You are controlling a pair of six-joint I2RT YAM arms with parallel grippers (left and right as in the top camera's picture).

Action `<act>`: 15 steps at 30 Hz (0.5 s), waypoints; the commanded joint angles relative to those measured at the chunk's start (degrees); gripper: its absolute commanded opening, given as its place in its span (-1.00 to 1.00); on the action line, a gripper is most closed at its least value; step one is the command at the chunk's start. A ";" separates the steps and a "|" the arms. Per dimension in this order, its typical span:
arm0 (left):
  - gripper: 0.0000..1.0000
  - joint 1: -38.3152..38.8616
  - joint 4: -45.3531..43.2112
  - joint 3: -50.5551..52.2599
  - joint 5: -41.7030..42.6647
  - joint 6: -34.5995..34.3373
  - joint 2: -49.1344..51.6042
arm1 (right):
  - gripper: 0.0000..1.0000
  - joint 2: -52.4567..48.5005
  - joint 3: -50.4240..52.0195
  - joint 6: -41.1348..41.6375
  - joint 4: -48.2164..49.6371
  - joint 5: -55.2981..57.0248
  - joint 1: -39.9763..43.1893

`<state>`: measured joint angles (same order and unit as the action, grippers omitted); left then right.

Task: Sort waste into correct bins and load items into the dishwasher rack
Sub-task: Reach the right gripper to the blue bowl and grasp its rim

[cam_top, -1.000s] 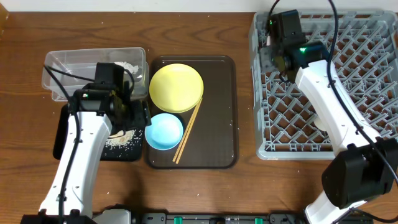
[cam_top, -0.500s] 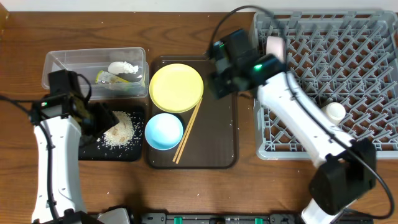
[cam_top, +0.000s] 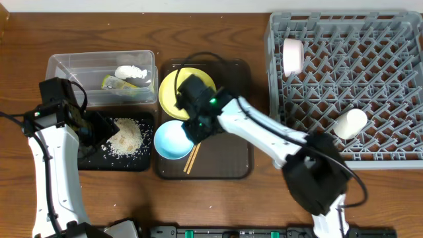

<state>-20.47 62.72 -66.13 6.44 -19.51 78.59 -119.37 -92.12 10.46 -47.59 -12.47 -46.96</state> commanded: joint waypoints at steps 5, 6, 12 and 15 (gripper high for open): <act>0.51 -0.20 0.28 -0.48 -0.11 -0.35 -0.74 | -0.98 -3.34 0.31 5.79 2.10 1.97 -0.22; 0.51 -0.20 0.26 -0.48 0.33 -0.35 -0.74 | -0.98 -2.89 0.07 5.79 2.19 2.03 0.11; 0.51 -0.20 0.24 -0.48 0.59 -0.35 -0.74 | -0.98 3.32 -1.62 4.28 1.53 5.29 4.20; 0.51 -0.20 0.24 -0.48 0.59 -0.35 -0.74 | -0.98 8.79 -1.64 3.52 1.60 9.81 7.63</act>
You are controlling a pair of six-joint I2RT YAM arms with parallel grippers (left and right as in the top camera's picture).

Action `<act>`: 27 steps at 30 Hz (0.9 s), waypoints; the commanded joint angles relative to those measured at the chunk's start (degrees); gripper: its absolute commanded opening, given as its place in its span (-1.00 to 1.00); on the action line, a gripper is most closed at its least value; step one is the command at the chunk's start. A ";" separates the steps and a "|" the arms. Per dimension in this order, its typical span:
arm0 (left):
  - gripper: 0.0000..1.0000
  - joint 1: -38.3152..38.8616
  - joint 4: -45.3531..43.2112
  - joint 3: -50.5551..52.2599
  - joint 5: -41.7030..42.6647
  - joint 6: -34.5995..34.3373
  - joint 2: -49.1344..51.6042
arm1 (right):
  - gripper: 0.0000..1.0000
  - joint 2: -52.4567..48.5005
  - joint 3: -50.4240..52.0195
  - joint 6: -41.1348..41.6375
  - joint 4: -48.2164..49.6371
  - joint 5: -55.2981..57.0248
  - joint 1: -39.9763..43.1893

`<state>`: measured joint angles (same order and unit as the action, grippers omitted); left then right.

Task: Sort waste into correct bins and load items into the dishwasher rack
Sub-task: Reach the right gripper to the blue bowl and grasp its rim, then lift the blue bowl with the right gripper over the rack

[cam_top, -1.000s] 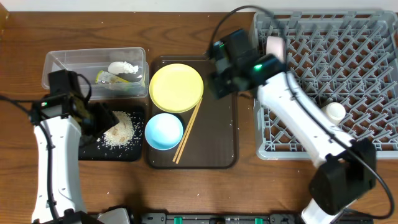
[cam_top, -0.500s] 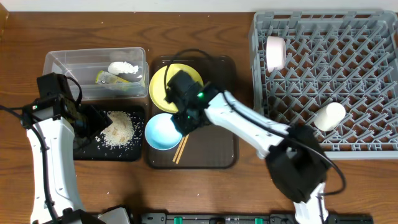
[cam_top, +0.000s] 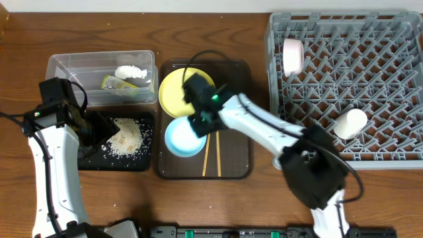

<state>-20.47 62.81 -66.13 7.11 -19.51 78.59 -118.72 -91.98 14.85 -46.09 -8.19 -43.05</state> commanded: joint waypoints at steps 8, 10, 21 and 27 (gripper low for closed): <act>0.51 -0.20 0.11 -0.48 -0.09 -0.35 -0.74 | -0.98 19.87 -1.77 -6.91 1.29 31.32 14.91; 0.51 -0.20 0.13 -0.48 -0.09 -0.35 -0.74 | -0.98 21.11 -1.77 -8.83 3.58 38.77 18.38; 0.51 -0.20 -0.09 -0.48 -0.09 -0.35 -0.74 | -0.97 17.84 -1.75 -34.77 26.71 51.91 33.81; 0.51 -0.20 -0.09 -0.48 -0.09 -0.35 -0.74 | -0.97 11.54 -1.75 -50.07 39.60 55.45 37.53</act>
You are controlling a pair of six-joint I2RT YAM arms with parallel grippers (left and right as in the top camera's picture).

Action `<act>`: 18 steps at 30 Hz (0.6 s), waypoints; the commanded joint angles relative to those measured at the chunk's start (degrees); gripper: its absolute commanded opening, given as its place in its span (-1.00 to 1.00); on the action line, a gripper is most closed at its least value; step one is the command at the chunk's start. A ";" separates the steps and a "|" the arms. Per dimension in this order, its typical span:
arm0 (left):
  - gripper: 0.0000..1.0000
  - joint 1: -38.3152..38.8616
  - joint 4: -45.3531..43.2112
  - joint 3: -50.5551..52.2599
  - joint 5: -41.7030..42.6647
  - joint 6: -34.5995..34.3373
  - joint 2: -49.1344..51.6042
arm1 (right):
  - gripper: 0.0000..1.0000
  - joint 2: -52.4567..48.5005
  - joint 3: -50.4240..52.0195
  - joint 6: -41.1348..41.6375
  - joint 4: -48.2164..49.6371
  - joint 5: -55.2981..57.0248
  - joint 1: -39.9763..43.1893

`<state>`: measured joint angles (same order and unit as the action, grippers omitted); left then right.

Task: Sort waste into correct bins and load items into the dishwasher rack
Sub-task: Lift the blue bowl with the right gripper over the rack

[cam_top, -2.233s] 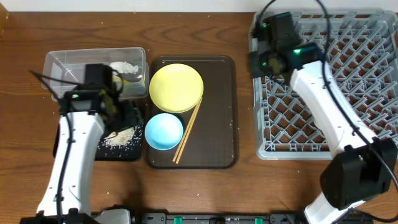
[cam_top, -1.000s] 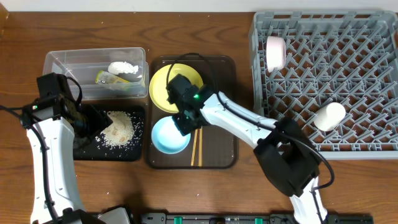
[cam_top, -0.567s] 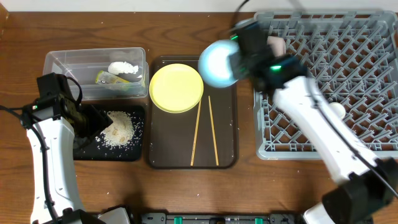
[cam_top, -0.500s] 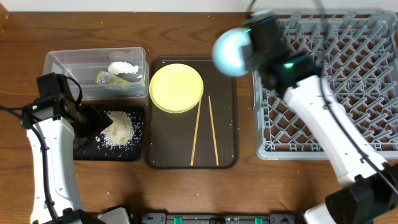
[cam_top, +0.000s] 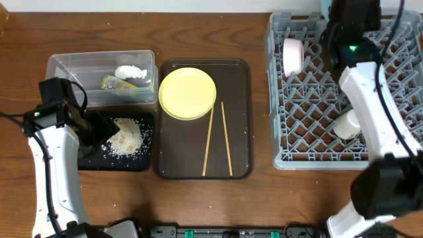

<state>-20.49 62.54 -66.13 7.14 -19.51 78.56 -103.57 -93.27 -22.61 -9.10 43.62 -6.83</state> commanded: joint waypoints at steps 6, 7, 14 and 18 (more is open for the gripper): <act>0.51 -0.17 0.17 -0.48 -0.11 -0.35 -0.72 | -0.97 -11.30 -0.46 -22.32 13.44 8.48 2.49; 0.52 -0.17 0.20 -0.48 -0.11 -0.35 -0.72 | -0.97 -12.26 -0.46 -22.49 14.47 8.76 2.54; 0.52 -0.17 0.20 -0.48 -0.11 -0.35 -0.72 | -0.98 -17.70 -0.46 -22.45 16.17 9.07 2.69; 0.52 -0.17 0.20 -0.48 -0.09 -0.37 -0.72 | -0.98 -19.52 -0.44 -22.45 15.85 9.11 2.64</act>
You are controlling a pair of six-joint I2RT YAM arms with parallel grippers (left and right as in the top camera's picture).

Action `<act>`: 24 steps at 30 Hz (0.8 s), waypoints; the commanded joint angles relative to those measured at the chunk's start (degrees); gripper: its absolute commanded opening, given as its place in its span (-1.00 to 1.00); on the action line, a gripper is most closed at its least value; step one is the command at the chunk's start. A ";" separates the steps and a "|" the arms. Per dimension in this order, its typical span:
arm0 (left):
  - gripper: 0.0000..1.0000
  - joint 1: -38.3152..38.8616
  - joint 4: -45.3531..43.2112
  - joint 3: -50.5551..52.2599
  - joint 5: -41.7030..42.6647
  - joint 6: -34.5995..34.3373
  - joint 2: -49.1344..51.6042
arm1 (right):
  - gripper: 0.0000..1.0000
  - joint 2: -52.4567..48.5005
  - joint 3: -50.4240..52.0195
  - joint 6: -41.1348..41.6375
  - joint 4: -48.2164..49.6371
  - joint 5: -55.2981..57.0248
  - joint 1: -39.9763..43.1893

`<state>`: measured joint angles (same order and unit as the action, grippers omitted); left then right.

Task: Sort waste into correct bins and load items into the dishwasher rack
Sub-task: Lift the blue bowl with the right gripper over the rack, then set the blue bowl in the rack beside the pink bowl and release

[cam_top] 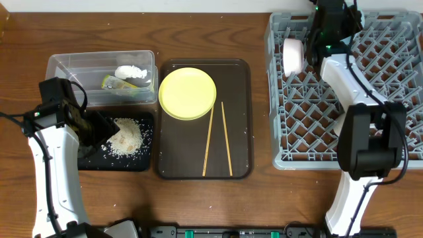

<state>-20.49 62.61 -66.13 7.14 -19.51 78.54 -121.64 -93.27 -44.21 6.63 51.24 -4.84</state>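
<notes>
A yellow plate (188, 93) and two chopsticks (210, 142) lie on the brown tray (241, 73). The grey dishwasher rack (396, 99) stands at the right, with a pink bowl (293, 55) on edge in its far left corner. My right gripper (316, 41) hangs over that corner just right of the pink bowl; its fingers are hidden under the wrist. The blue bowl is out of sight. My left gripper (104, 129) hovers over the black bin (115, 165) of rice; how its jaws stand is unclear.
A clear bin (73, 73) at the far left holds a crumpled white wad and a yellowish scrap. The right arm's links lie across the rack's middle and cover part of it. Bare wood runs along the table's front edge.
The right arm's wrist has moved left and a little nearer over the rack's far edge, now close beside the pink bowl. The sliver of blue at the frame's top has gone. The left arm is unchanged.
My right gripper held the blue bowl on the brown tray beside the yellow plate, over the chopsticks. Then the bowl sat slightly lifted there. Then arm and bowl were at the rack's far edge, chopsticks lying bare. Now the gripper is by the pink bowl.
</notes>
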 commanded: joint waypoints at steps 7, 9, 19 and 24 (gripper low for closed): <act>0.51 -0.17 0.11 -0.48 -0.11 -0.37 -0.70 | -0.98 -2.03 -0.42 1.31 -0.85 1.92 0.39; 0.51 -0.17 0.11 -0.48 -0.11 -0.59 -0.70 | -0.98 -2.03 -0.42 1.81 -3.02 1.90 0.02; 0.52 -0.17 0.11 -0.48 -0.11 -0.57 -0.70 | -0.98 -0.96 -0.42 28.94 -23.96 2.12 -3.28; 0.52 -0.17 0.13 -0.48 -0.09 -0.57 -0.70 | -0.98 2.12 -0.42 39.45 -32.44 -6.60 -3.28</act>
<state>-20.49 62.63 -66.13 7.14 -19.53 78.54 -121.03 -94.87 -14.79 -22.41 52.47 -8.01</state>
